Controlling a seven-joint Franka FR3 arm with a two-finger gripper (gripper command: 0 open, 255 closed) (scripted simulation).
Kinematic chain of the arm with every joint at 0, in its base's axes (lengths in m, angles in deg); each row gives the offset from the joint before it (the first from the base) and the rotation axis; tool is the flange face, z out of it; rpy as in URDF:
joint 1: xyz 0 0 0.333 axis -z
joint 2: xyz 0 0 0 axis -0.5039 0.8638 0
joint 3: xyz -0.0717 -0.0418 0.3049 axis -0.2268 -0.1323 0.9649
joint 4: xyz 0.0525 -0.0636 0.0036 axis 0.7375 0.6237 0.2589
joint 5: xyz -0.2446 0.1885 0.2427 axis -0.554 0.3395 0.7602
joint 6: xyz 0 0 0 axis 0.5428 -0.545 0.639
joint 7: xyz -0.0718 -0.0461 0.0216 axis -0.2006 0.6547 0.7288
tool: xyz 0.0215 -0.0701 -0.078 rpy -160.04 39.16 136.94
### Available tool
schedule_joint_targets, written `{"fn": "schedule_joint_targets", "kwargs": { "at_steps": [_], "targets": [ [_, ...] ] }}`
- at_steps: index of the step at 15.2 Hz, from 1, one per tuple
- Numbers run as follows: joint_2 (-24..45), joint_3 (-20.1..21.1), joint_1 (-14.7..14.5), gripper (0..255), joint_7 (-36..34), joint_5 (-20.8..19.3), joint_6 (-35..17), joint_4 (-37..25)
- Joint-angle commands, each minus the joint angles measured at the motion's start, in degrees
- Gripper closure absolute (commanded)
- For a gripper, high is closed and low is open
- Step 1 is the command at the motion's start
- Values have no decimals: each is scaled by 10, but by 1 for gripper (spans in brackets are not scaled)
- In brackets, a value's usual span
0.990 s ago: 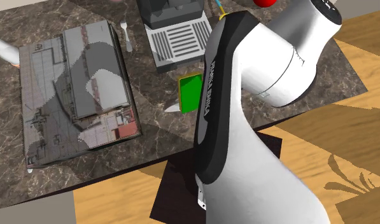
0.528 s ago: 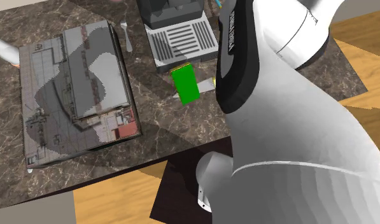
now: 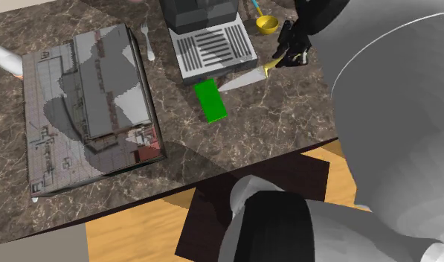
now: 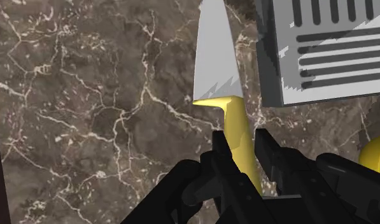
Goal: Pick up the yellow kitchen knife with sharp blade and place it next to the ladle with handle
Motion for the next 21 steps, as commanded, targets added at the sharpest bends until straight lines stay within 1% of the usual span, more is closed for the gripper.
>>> {"fn": "schedule_joint_targets", "kwargs": {
  "at_steps": [1,6,9,21],
  "targets": [
    [52,3,6,255,-5,-14,-5,-48],
    [168,5,14,255,-21,-49,1,-171],
    [244,5,14,255,-35,-74,15,-261],
    [274,5,10,255,-16,-73,-68,-204]
  ]
}}
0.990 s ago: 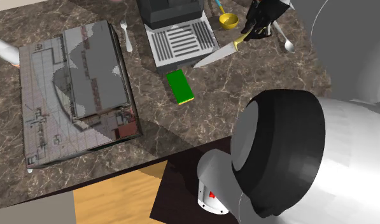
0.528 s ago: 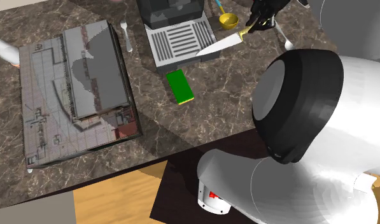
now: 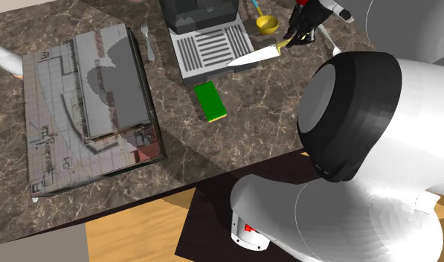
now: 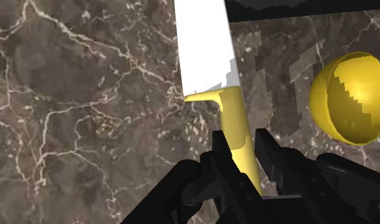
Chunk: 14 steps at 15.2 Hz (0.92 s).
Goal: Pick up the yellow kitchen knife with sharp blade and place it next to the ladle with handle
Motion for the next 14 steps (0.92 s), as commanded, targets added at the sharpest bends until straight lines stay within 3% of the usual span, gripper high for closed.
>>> {"fn": "schedule_joint_targets", "kwargs": {
  "at_steps": [1,9,14],
  "targets": [
    [9,0,-1,255,3,-1,-15,7],
    [38,0,-4,255,14,-1,-69,33],
    [40,0,-4,255,15,-1,-72,34]
  ]
}}
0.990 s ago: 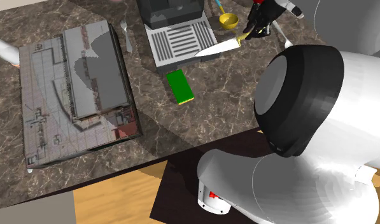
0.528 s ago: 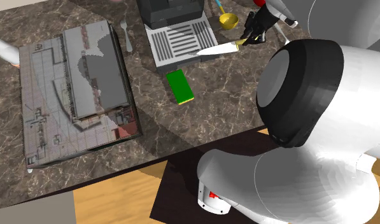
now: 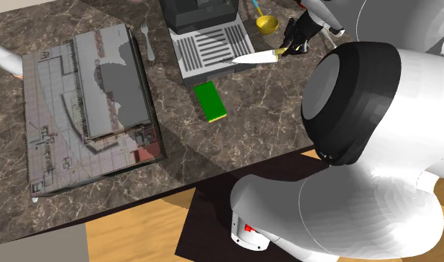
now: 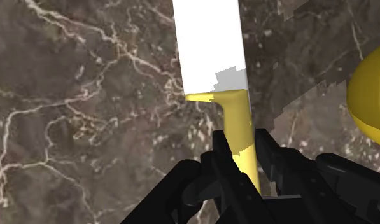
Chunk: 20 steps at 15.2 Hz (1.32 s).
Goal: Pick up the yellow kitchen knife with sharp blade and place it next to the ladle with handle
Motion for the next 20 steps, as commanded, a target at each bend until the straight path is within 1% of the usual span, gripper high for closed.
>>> {"fn": "schedule_joint_targets", "kwargs": {
  "at_steps": [1,3,4,9,13,20],
  "targets": [
    [3,0,0,255,0,0,-2,2],
    [3,0,0,255,0,0,-2,2],
    [3,0,0,0,0,0,-2,2],
    [3,0,0,0,0,0,-2,2],
    [-24,-7,12,0,-1,-3,67,-39],
    [-24,-7,12,0,-1,-3,67,-39]
  ]
}}
